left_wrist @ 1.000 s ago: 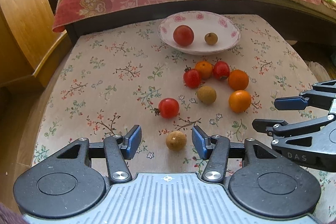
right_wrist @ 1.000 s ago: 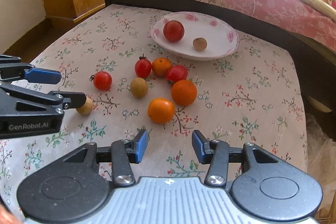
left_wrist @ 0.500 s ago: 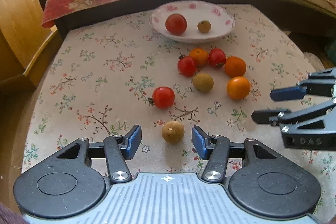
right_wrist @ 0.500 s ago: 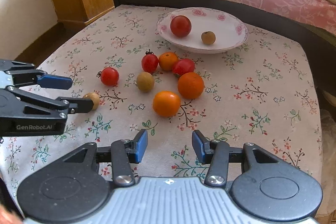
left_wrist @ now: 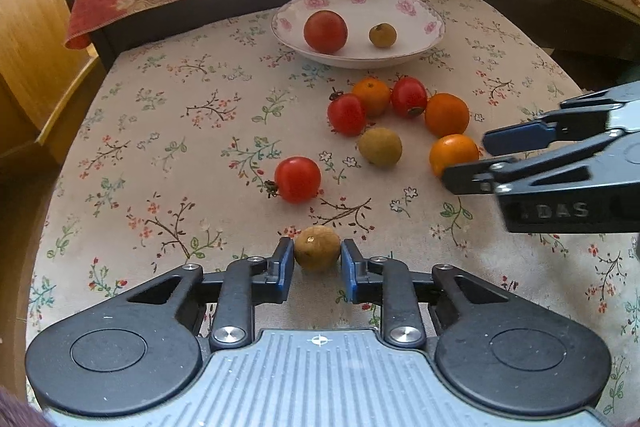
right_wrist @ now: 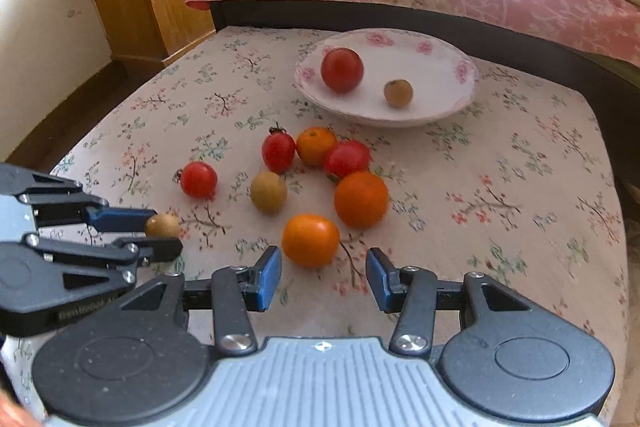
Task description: Organize fruits
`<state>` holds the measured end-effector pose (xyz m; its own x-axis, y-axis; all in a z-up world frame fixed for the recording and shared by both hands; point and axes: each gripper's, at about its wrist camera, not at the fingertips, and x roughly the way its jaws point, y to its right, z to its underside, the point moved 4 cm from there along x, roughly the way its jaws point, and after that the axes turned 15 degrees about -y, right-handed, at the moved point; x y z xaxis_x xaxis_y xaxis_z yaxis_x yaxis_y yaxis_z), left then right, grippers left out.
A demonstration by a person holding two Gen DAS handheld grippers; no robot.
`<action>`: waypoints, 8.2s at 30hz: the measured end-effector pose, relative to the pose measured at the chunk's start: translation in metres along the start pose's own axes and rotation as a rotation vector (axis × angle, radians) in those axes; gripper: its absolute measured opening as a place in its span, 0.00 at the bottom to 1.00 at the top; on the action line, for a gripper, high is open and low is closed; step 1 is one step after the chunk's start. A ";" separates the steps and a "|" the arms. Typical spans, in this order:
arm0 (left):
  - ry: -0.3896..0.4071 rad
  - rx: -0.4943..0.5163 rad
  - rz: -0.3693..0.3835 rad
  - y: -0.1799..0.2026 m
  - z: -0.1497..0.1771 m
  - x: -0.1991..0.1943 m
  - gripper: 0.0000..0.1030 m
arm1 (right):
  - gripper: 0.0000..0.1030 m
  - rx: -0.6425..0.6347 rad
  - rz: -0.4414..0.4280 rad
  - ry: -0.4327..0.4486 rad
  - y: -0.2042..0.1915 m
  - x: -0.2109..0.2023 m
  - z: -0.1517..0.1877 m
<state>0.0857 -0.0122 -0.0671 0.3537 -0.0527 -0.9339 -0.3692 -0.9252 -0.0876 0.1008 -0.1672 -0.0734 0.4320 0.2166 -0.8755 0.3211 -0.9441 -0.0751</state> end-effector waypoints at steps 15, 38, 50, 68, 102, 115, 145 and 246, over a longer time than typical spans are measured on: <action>-0.017 -0.037 0.009 -0.003 0.000 0.001 0.32 | 0.36 0.023 0.003 -0.036 0.000 0.010 -0.006; 0.036 -0.022 -0.007 0.015 -0.037 -0.011 0.31 | 0.36 0.029 0.038 0.027 -0.001 -0.014 -0.013; 0.049 -0.020 -0.018 0.023 -0.055 -0.015 0.31 | 0.36 0.054 0.067 0.051 0.006 -0.021 -0.021; 0.087 0.004 -0.054 0.025 -0.094 -0.018 0.31 | 0.36 0.085 0.113 0.099 0.026 -0.027 -0.052; 0.076 0.001 -0.088 0.014 -0.150 0.026 0.32 | 0.36 0.111 0.104 0.097 0.064 0.017 -0.103; 0.104 -0.010 -0.096 0.006 -0.166 0.040 0.32 | 0.36 0.126 0.097 0.120 0.071 0.034 -0.118; 0.122 -0.012 -0.085 0.002 -0.175 0.048 0.32 | 0.36 0.108 0.124 0.183 0.076 0.039 -0.130; 0.044 0.028 0.022 -0.007 -0.044 0.014 0.54 | 0.47 -0.037 0.007 0.018 0.031 -0.002 -0.035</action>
<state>0.1313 -0.0227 -0.0645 0.3828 -0.0904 -0.9194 -0.4007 -0.9130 -0.0771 0.1392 -0.1883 -0.0579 0.4495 0.2149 -0.8670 0.3488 -0.9358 -0.0512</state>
